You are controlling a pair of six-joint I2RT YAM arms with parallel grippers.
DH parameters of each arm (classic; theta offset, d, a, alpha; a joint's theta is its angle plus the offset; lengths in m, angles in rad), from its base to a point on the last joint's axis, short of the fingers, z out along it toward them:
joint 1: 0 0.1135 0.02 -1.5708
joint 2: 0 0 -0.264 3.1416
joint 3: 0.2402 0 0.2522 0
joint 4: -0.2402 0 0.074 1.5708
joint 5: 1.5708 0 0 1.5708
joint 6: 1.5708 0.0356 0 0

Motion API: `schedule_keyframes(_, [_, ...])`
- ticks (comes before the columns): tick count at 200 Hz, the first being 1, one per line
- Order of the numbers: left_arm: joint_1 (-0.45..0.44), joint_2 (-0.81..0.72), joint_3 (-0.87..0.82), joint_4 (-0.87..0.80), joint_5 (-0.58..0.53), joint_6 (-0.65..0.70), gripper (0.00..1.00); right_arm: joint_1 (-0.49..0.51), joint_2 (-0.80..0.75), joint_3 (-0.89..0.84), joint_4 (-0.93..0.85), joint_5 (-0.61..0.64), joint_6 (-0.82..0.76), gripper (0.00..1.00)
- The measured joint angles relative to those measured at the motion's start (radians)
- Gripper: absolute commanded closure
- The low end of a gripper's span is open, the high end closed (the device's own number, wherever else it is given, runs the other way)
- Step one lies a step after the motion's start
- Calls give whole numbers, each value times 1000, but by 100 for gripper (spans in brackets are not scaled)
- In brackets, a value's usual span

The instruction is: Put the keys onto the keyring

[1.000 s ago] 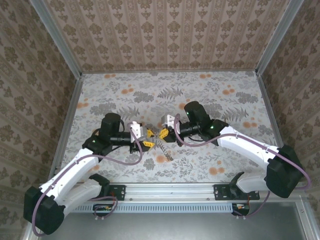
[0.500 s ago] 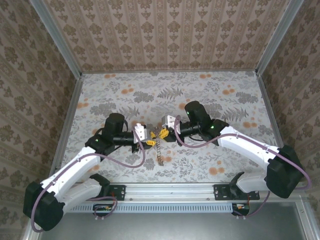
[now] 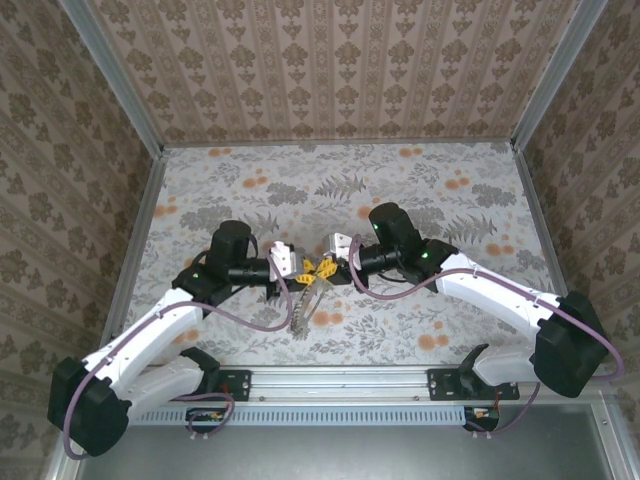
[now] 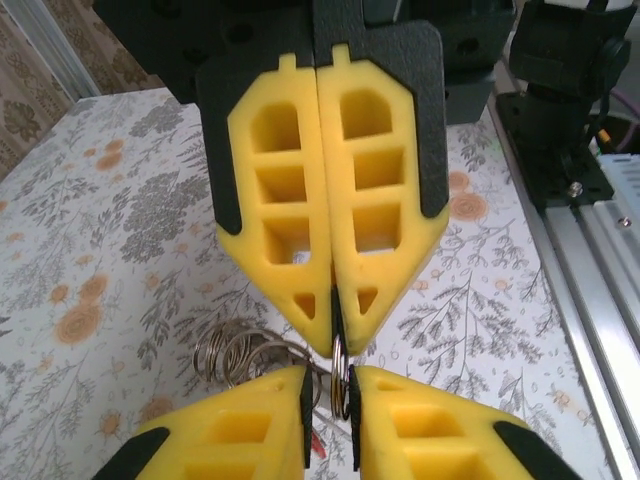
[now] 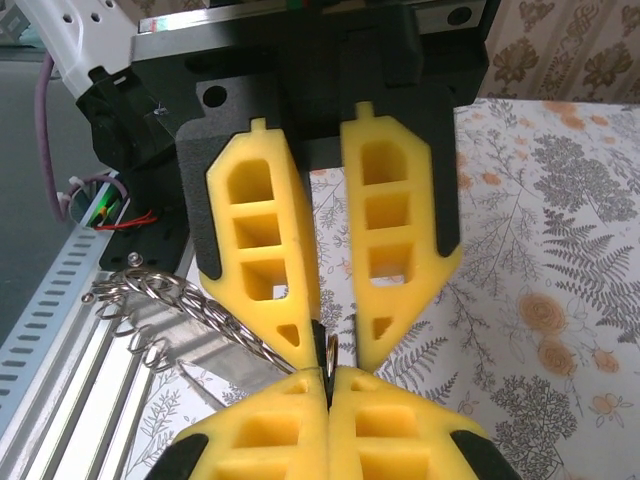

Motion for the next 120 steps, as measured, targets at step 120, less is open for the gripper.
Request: schedule_keyframes(120, [37, 42, 63, 59, 143, -51, 100, -14, -142, -163, 234, 40, 77, 70])
